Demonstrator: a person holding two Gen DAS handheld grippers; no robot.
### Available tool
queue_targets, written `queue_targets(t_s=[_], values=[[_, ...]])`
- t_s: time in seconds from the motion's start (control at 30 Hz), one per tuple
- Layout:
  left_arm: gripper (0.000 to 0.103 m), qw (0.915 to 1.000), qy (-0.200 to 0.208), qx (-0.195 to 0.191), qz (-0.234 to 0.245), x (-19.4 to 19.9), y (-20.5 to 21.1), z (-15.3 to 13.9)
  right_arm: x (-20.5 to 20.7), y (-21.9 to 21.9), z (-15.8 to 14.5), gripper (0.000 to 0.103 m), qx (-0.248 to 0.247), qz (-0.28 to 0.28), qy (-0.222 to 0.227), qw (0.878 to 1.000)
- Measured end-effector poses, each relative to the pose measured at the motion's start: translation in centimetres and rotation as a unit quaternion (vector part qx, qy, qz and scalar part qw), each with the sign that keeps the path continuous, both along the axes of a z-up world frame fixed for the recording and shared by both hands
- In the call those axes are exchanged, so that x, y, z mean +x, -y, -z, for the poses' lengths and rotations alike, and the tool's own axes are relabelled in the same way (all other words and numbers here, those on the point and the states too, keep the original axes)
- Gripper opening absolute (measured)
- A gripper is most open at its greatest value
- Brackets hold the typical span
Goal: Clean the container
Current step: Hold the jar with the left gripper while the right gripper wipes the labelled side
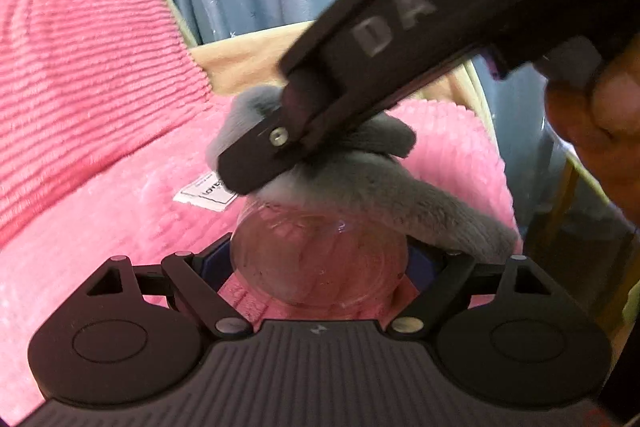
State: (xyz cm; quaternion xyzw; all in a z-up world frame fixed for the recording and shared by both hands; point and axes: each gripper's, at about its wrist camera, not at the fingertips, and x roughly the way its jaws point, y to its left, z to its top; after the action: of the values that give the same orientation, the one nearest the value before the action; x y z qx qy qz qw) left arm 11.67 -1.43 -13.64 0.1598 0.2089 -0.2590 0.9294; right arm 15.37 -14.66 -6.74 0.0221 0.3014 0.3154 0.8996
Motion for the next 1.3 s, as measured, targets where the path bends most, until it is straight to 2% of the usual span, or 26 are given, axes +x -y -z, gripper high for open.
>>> queue_targets(t_s=[0.13,0.2,0.3,0.43,0.53,0.63,0.73,0.83,0.97,1.1,1.2,1.3], values=[[0.085,0.9991,0.023,0.035,0.008,-0.5,0.9,0.2,2.2,1.6,0.3,0.001,0.016,0.044,-0.008,0.999],[0.085,0.9988,0.027,0.039,0.008,-0.6,1.1,0.2,3.1,2.5,0.5,0.001,0.031,0.063,-0.015,0.997],[0.085,0.9998,0.007,0.016,0.006,-0.1,0.5,0.1,3.4,2.8,0.6,0.001,0.036,0.071,-0.016,0.997],[0.086,0.9983,-0.032,-0.047,0.006,0.7,-1.1,-0.2,3.3,2.8,0.7,0.001,0.032,0.071,-0.012,0.997],[0.086,0.9980,-0.036,-0.052,0.008,0.8,-1.2,-0.3,3.3,2.8,0.8,0.001,0.029,0.071,-0.009,0.997],[0.085,0.9991,-0.023,-0.034,0.008,0.9,-0.8,-0.3,3.2,2.8,0.8,0.002,0.026,0.070,-0.005,0.997],[0.085,0.9996,0.010,0.024,0.011,0.3,0.2,0.1,3.1,2.8,0.8,0.002,0.024,0.070,-0.002,0.997],[0.085,0.9957,0.043,0.080,0.016,-0.4,1.2,0.5,3.0,2.8,0.9,0.001,0.021,0.070,0.001,0.997],[0.085,0.9915,0.065,0.110,0.022,-0.9,2.1,0.7,3.0,2.8,1.0,0.001,0.017,0.070,0.005,0.997],[0.086,0.9958,0.044,0.079,0.016,-0.6,1.6,0.4,2.9,2.8,1.0,0.001,0.014,0.070,0.009,0.997],[0.086,0.9997,0.011,0.017,0.014,-0.1,0.4,-0.1,2.7,2.9,1.2,0.001,0.020,0.074,0.010,0.997],[0.086,0.9999,-0.004,-0.010,0.013,-0.3,-0.3,-0.2,2.9,3.1,1.4,0.001,0.031,0.079,0.006,0.996]])
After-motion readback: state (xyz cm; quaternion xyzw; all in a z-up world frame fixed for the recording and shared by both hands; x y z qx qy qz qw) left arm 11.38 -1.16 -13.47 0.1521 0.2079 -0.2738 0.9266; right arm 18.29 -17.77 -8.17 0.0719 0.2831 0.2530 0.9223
